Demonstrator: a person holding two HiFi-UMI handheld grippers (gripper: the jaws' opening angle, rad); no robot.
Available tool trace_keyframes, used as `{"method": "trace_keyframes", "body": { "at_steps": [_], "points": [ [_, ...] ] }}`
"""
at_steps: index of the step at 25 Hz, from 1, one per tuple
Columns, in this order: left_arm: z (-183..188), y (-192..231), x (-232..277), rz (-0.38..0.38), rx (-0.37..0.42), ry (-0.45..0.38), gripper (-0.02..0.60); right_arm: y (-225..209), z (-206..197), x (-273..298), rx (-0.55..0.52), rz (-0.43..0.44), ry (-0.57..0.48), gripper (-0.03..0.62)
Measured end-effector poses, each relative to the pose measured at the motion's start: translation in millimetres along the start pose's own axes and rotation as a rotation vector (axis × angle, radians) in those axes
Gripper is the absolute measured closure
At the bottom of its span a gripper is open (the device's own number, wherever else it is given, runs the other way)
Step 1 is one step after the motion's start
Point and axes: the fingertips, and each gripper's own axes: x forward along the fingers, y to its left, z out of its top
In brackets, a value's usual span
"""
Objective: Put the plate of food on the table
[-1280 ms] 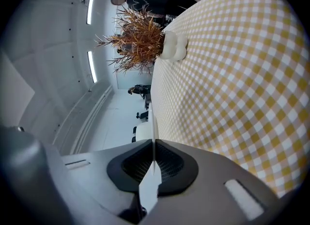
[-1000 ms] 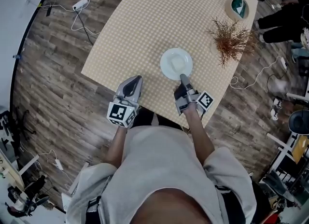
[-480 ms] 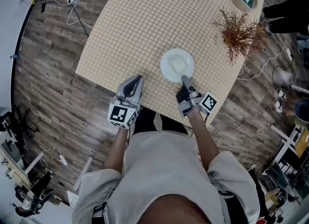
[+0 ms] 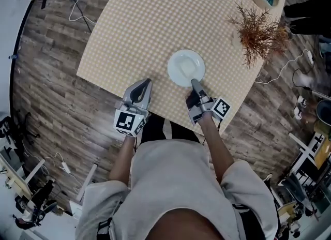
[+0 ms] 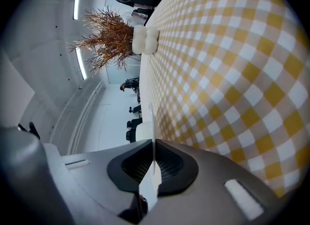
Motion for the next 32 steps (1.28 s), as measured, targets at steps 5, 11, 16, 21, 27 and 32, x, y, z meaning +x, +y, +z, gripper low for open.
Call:
{"method": "trace_keyframes", "body": {
  "at_steps": [5,11,16,21,27,32],
  "points": [
    [-0.3,5.4,-4.2,0.015,-0.005,0.000,0.572,7.0,9.9,22.1,0.014,0.016,-0.017,0.579],
    [1.7,14.3,-7.9,0.032,-0.017,-0.004,0.571,21.4,37.0,55.8,-0.013,0.029,-0.052,0.580],
    [0.7,19.7,-9.5,0.050,-0.029,-0.003,0.571,40.7,55.6,84.8,-0.039,0.059,-0.062,0.579],
    [-2.5,25.7,-14.2,0.063,-0.035,-0.002,0.572,51.2,67.0,110.5,-0.049,0.070,-0.061,0.579],
    [-5.3,33.6,-14.0,0.073,-0.049,0.007,0.571,58.0,86.0,146.6,-0.039,0.061,-0.071,0.579],
    [-8.4,34.0,-18.1,0.075,-0.060,0.007,0.571,61.8,96.8,167.4,-0.044,0.053,-0.081,0.579]
  ]
}}
